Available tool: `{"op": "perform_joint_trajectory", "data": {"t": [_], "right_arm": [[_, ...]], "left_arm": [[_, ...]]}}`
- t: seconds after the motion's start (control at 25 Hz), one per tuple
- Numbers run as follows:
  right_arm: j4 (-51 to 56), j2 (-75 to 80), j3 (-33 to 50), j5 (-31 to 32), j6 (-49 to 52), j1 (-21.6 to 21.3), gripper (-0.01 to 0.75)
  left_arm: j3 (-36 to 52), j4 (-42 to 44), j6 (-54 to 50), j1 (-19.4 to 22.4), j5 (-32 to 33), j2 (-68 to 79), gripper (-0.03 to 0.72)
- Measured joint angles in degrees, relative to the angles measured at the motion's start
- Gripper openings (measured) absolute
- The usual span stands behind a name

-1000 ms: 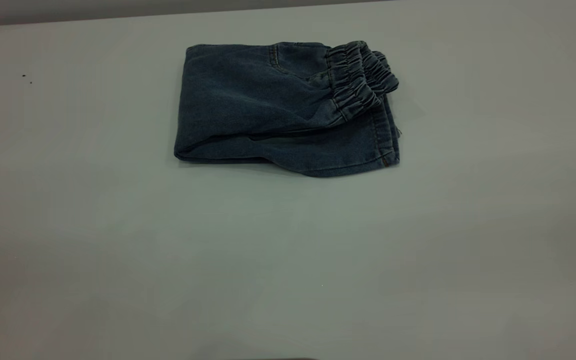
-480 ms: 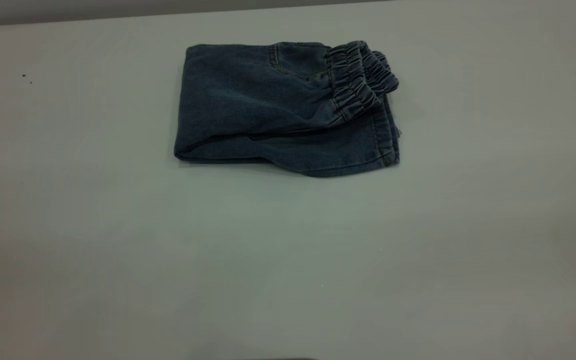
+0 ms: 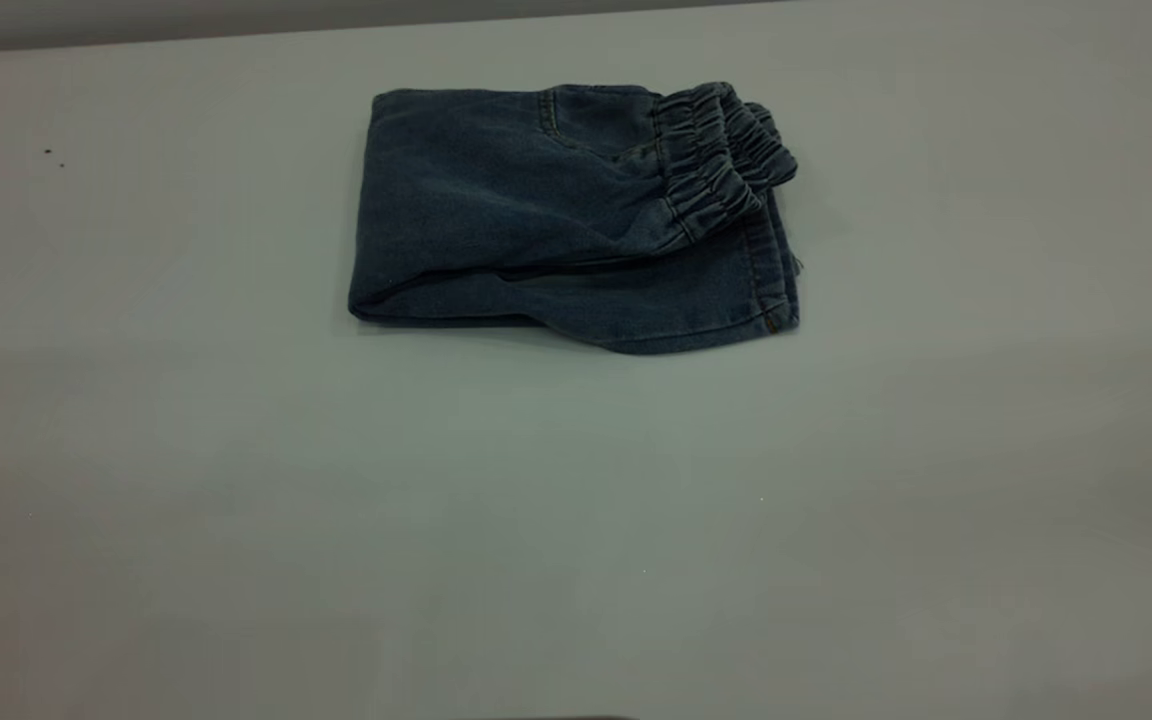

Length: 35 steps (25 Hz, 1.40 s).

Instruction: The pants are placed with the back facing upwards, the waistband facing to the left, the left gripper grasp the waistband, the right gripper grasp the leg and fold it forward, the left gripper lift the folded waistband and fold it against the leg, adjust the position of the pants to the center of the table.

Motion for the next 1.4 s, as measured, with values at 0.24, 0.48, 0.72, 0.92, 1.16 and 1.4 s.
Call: {"op": "perform_joint_trajectory", "data": {"t": [0.24,0.48,0.72,0.92,1.16,1.4], "right_arm": [[0.21,-1.91,0.0,0.27,0.0,0.0,0.423],[0.25,-1.91,0.0,0.27,0.0,0.0,0.423],[0.25,-1.91,0.0,0.27,0.0,0.0,0.423],[0.25,-1.91,0.0,0.27,0.0,0.0,0.423],[0.25,-1.91,0.0,0.27,0.0,0.0,0.423],[0.25,-1.91,0.0,0.27,0.0,0.0,0.423]], "left_arm": [[0.0,0.0,-0.13,0.45,0.4,-9.9,0.558],[0.0,0.0,-0.13,0.45,0.86,-15.79,0.558],[0.0,0.0,-0.13,0.45,0.88,-15.79,0.558],[0.0,0.0,-0.13,0.45,0.88,-15.79,0.558],[0.0,0.0,-0.13,0.45,0.95,-15.79,0.558],[0.0,0.0,-0.08,0.45,0.95,-15.79,0.558]]}}
